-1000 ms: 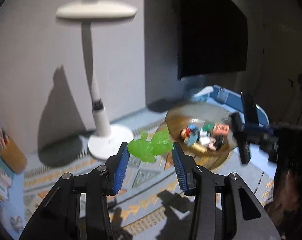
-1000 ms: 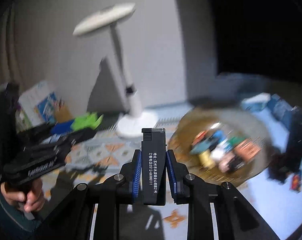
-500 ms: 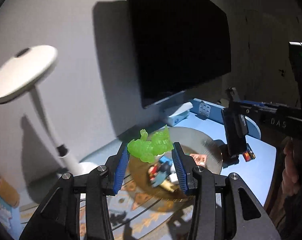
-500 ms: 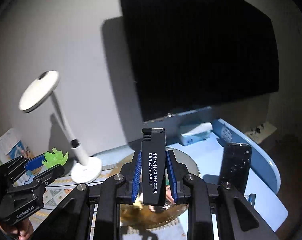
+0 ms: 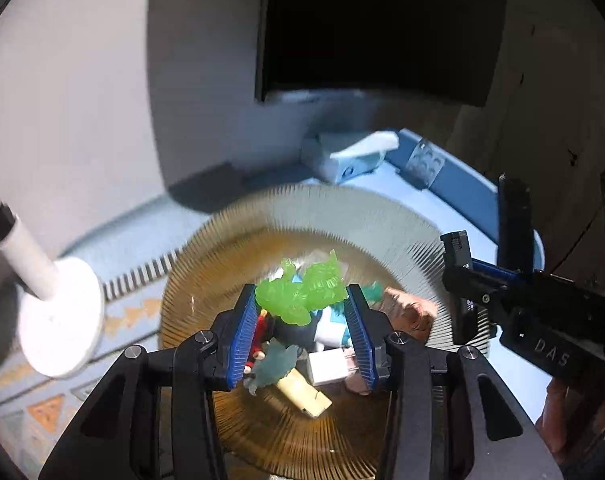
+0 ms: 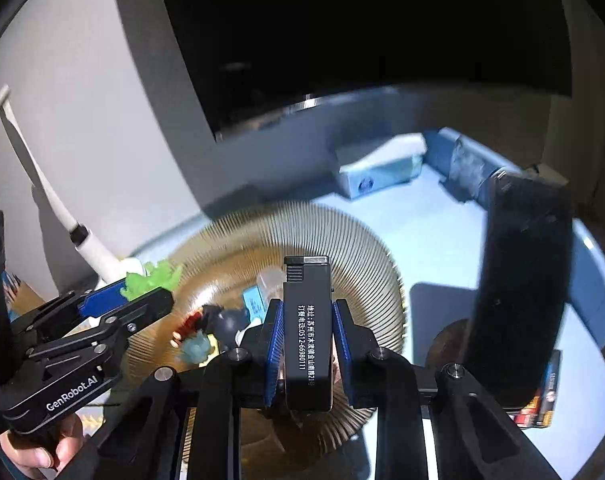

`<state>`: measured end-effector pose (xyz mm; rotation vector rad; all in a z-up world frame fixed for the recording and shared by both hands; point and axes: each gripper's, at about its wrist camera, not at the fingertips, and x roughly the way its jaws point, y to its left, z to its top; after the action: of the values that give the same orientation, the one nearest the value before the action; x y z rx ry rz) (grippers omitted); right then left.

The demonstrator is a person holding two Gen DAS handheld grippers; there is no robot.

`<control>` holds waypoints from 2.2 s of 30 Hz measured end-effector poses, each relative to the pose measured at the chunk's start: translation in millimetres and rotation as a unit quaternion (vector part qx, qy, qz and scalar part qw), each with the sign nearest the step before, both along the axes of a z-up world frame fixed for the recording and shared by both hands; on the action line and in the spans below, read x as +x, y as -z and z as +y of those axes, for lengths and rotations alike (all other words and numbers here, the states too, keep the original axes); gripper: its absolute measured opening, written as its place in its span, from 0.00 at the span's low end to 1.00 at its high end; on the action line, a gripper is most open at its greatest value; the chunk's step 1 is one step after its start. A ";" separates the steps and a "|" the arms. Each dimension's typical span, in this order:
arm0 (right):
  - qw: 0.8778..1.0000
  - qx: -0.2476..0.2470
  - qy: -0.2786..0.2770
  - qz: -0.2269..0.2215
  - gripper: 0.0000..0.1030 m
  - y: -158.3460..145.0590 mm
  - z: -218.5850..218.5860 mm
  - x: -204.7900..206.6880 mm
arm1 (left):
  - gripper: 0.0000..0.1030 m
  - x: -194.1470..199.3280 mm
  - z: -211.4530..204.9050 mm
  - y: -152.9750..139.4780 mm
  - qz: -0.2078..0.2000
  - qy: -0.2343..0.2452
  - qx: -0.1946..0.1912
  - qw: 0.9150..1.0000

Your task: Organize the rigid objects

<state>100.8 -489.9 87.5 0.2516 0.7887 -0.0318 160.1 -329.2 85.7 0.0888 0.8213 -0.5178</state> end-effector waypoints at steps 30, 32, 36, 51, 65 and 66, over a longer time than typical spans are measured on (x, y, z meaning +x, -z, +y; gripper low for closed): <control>0.984 -0.029 -0.159 -0.072 0.62 -59.7 209.9 -149.6 | 0.79 -253.5 238.2 -76.7 -0.129 -0.277 0.006 0.952; 0.983 -0.029 -0.168 -0.070 0.62 -48.0 224.8 -163.5 | 0.79 -272.3 253.4 -66.1 -0.123 -0.306 -0.009 0.944; 0.985 -0.048 -0.162 -0.035 0.63 -10.1 245.3 -182.0 | 0.79 -291.2 272.9 -28.2 -0.085 -0.346 -0.027 0.934; 0.983 -0.117 -0.130 -0.056 0.63 -10.8 258.1 -213.3 | 0.79 -304.2 250.7 -9.9 -0.077 -0.313 0.017 0.946; 0.985 -0.125 -0.118 -0.019 0.63 11.0 254.3 -201.8 | 0.79 -293.0 235.7 10.0 -0.053 -0.304 0.023 0.951; 0.986 -0.122 -0.116 -0.017 0.63 11.4 253.0 -200.9 | 0.79 -291.9 235.4 10.9 -0.051 -0.302 0.020 0.952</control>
<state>-100.0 -236.8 76.2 -0.0734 0.7671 0.0947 -131.8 -93.7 74.7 -0.0988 0.7124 0.0824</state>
